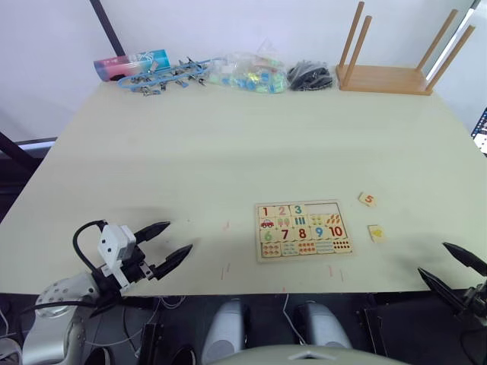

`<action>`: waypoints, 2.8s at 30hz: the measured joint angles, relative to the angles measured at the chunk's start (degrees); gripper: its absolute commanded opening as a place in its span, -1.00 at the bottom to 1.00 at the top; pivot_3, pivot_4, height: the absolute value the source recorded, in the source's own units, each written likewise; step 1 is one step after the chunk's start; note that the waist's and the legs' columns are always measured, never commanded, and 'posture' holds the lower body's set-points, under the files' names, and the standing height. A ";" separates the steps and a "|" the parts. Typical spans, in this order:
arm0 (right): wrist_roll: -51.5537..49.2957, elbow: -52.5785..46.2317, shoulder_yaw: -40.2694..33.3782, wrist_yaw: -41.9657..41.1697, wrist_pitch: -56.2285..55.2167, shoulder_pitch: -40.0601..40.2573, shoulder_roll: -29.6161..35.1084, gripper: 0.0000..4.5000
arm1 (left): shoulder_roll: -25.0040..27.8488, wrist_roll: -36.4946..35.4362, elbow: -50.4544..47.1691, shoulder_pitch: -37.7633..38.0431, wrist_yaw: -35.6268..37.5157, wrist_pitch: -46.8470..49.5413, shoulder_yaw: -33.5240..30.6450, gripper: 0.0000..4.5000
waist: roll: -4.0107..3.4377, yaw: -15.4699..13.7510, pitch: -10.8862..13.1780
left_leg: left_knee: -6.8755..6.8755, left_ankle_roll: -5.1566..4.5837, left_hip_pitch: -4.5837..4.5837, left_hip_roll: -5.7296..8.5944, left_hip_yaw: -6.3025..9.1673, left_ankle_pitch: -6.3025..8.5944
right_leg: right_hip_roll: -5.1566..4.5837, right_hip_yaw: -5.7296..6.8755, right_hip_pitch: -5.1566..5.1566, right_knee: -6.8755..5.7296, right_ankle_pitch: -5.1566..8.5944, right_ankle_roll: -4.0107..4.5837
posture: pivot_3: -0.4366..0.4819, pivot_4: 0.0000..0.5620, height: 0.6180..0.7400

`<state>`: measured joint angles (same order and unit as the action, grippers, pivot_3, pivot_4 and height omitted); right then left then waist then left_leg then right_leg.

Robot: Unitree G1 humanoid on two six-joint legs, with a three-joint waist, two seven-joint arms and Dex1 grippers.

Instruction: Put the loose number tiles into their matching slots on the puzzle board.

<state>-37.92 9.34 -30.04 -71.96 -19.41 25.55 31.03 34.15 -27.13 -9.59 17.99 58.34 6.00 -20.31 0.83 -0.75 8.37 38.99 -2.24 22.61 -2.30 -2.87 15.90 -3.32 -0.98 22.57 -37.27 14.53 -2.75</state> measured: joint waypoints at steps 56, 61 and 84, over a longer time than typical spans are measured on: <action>15.68 8.70 19.30 -12.68 5.23 -28.73 15.76 1.00 | 5.51 -1.43 1.04 -17.93 16.89 -3.04 11.12 0.98 | -0.03 0.04 0.04 | -0.09 -0.02 0.03 0.05 -0.05 -0.02 | 0.47 -0.02 -0.01 0.18 -0.12 -0.19 | -0.05 -0.47 0.95; 18.34 12.23 23.12 -15.06 3.29 -32.99 15.81 1.00 | 6.12 -1.91 2.40 -18.60 19.57 -3.47 11.89 0.98 | -0.04 0.06 0.06 | -0.09 -0.01 0.03 0.04 -0.06 -0.02 | 0.51 -0.02 0.01 0.18 -0.12 -0.20 | -0.05 -0.47 0.95; 24.74 22.27 31.94 -19.90 -1.21 -42.86 18.77 0.64 | 7.16 -2.30 5.73 -20.60 25.00 -6.14 12.01 1.00 | -0.05 0.03 0.07 | -0.07 -0.02 0.03 0.01 -0.06 -0.02 | 0.48 -0.02 -0.01 0.18 -0.10 -0.15 | -0.05 -0.47 0.95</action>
<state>-13.18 31.61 1.90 -91.85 -20.62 -17.30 49.80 41.30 -29.43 -3.86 -2.61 83.34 -0.15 -8.31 0.78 -0.73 8.44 38.92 -2.26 22.64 -2.29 -2.93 15.88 -2.84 -1.00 22.56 -37.09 14.43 -2.90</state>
